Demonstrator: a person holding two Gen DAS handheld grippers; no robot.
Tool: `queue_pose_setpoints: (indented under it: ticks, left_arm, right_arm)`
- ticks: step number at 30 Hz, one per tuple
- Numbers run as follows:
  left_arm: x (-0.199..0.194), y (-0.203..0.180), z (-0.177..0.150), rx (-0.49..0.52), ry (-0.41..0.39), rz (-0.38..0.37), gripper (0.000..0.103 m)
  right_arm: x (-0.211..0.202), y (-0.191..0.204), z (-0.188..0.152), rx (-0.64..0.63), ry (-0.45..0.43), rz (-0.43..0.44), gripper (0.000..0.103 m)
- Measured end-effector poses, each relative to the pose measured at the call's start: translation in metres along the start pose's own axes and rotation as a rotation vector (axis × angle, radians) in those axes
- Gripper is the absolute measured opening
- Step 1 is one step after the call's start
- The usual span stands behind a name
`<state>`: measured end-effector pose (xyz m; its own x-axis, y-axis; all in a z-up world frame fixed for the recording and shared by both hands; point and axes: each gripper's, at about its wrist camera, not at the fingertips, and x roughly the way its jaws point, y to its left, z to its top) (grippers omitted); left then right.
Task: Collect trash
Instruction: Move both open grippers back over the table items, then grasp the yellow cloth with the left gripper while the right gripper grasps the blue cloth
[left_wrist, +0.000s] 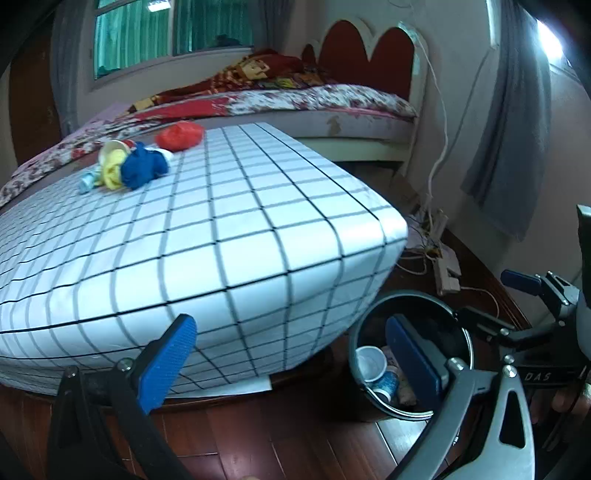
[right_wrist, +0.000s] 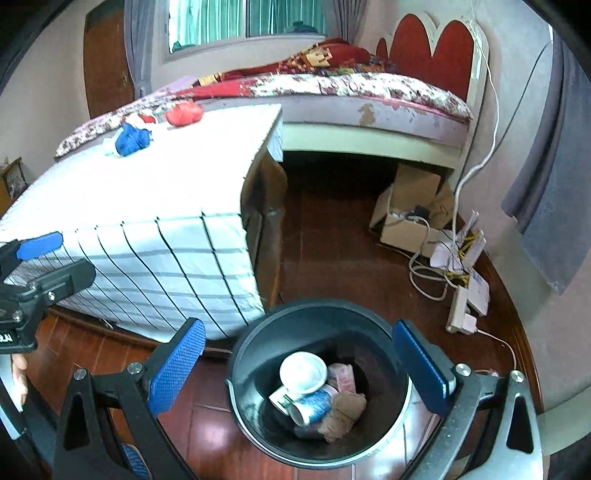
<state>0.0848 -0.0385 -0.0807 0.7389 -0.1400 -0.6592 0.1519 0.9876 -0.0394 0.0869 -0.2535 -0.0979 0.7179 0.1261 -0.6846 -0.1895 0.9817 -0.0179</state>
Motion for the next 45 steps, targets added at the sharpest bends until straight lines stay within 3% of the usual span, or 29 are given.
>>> queue_pose_setpoints:
  ticks: [7, 12, 24, 29, 34, 38, 39, 41, 45]
  left_arm:
    - [-0.017, 0.044, 0.01, -0.062, -0.042, 0.079, 0.103]
    - [-0.025, 0.086, 0.021, -0.108, -0.053, 0.159, 0.103]
    - [-0.023, 0.192, 0.046, -0.214, -0.07, 0.299, 0.103]
    - [-0.012, 0.225, 0.053, -0.261, -0.054, 0.333, 0.103]
    - [0.001, 0.252, 0.06, -0.296, -0.043, 0.366, 0.103]
    - [0.02, 0.269, 0.071, -0.319, -0.026, 0.371, 0.103]
    - [0.025, 0.27, 0.075, -0.318, -0.024, 0.368, 0.103]
    - [0.034, 0.27, 0.083, -0.309, -0.022, 0.362, 0.103]
    - [0.055, 0.265, 0.104, -0.284, -0.024, 0.31, 0.102]
  right_arm:
    - [-0.008, 0.034, 0.029, 0.014, -0.079, 0.059, 0.102]
    - [-0.002, 0.064, 0.058, 0.001, -0.085, 0.1, 0.102]
    - [0.041, 0.166, 0.147, -0.146, -0.125, 0.186, 0.102]
    - [0.082, 0.214, 0.18, -0.188, -0.069, 0.195, 0.102]
    - [0.12, 0.243, 0.211, -0.188, -0.049, 0.229, 0.102]
    - [0.163, 0.262, 0.239, -0.164, 0.02, 0.243, 0.101]
    - [0.17, 0.264, 0.243, -0.161, 0.035, 0.247, 0.101]
    - [0.192, 0.267, 0.249, -0.162, 0.082, 0.256, 0.084]
    - [0.209, 0.257, 0.253, -0.179, 0.124, 0.296, 0.065]
